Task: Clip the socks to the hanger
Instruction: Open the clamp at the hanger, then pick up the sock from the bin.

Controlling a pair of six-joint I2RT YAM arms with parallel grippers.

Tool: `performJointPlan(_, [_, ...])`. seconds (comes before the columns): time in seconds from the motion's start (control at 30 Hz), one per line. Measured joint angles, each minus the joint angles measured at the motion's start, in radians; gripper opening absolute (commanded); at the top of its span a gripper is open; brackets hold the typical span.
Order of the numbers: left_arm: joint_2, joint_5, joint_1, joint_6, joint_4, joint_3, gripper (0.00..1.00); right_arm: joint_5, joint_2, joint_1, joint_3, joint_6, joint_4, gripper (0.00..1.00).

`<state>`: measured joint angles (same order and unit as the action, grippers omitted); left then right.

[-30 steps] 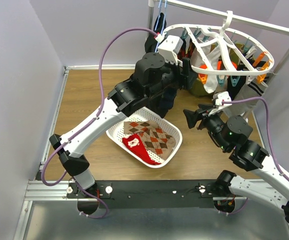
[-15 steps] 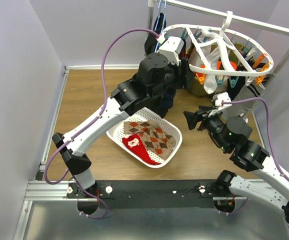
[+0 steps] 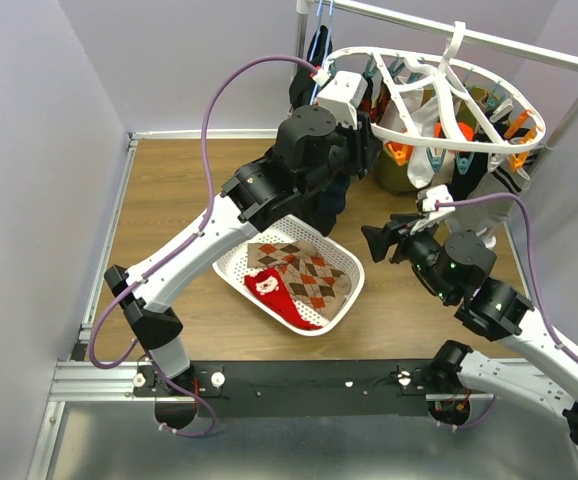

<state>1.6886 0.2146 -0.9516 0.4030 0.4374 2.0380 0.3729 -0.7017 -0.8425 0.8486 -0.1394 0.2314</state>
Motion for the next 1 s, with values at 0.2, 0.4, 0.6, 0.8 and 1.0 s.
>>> performJointPlan(0.2, [0.000,0.002,0.000,-0.018,-0.006,0.000,0.18,-0.036,-0.039,0.000,-0.005,-0.008,0.000,0.75])
performJointPlan(0.4, [0.000,-0.001,0.000,-0.033,-0.016,-0.009,0.03,-0.064,-0.056,0.000,-0.022,-0.018,-0.002,0.75])
performJointPlan(0.6, [0.000,-0.028,0.003,-0.040,-0.027,-0.028,0.00,-0.129,-0.100,0.000,-0.023,-0.018,-0.021,0.75])
performJointPlan(0.8, [0.000,-0.050,0.009,-0.041,-0.029,-0.038,0.00,-0.290,-0.288,0.000,-0.002,-0.009,-0.018,0.73])
performJointPlan(1.0, [0.000,-0.061,0.010,-0.041,-0.028,-0.040,0.00,-0.460,-0.480,0.000,-0.005,-0.001,-0.027,0.72])
